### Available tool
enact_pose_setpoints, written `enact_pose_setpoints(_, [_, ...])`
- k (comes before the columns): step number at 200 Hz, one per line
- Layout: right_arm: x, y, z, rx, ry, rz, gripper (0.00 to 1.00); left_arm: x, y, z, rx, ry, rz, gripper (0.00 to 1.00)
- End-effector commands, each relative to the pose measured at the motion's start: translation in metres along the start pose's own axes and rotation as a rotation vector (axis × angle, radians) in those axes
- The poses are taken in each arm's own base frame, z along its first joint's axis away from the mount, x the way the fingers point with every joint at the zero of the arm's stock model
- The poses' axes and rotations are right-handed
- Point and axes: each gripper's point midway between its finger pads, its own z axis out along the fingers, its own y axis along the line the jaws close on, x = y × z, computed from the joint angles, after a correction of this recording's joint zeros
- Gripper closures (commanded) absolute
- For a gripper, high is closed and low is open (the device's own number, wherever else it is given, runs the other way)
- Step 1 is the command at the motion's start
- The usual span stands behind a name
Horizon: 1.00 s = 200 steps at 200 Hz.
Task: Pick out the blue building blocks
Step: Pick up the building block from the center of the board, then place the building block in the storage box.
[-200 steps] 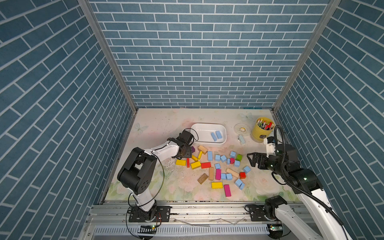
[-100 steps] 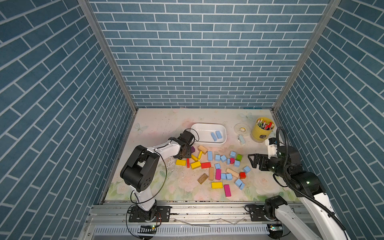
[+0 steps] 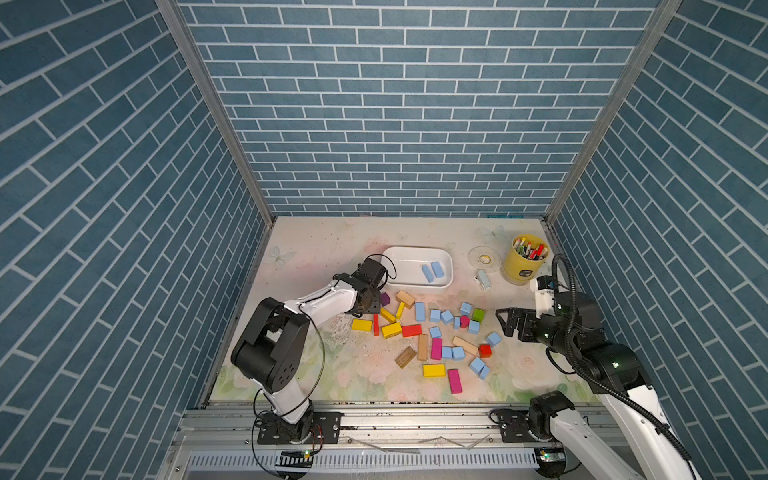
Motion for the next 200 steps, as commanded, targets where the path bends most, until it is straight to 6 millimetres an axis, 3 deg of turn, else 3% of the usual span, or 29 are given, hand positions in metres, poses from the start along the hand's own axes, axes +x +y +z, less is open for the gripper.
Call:
enact_pose_setpoints(1, [0.005,-0.004,0.002,0.016,0.019,0.016,0.03,-0.03,0.003,-0.04,0.006,-0.097,-0.012,0.59])
enact_pose_setpoints(48, [0.006,-0.004,0.005,0.013,0.022,0.017,0.03,-0.067,-0.013,-0.087,0.096,-0.195,-0.041,0.6])
enact_pose_setpoints(86, [0.008,-0.004,0.005,0.014,0.025,0.021,0.03,-0.096,-0.045,-0.093,0.189,-0.205,-0.049,0.61])
enact_pose_setpoints(126, [0.007,-0.005,0.004,0.02,0.022,0.019,0.03,-0.114,-0.083,-0.07,0.238,-0.163,-0.037,0.62])
enact_pose_setpoints(200, [0.011,-0.009,0.007,0.039,0.034,0.003,0.03,-0.135,-0.136,0.002,0.204,-0.071,0.004,0.61])
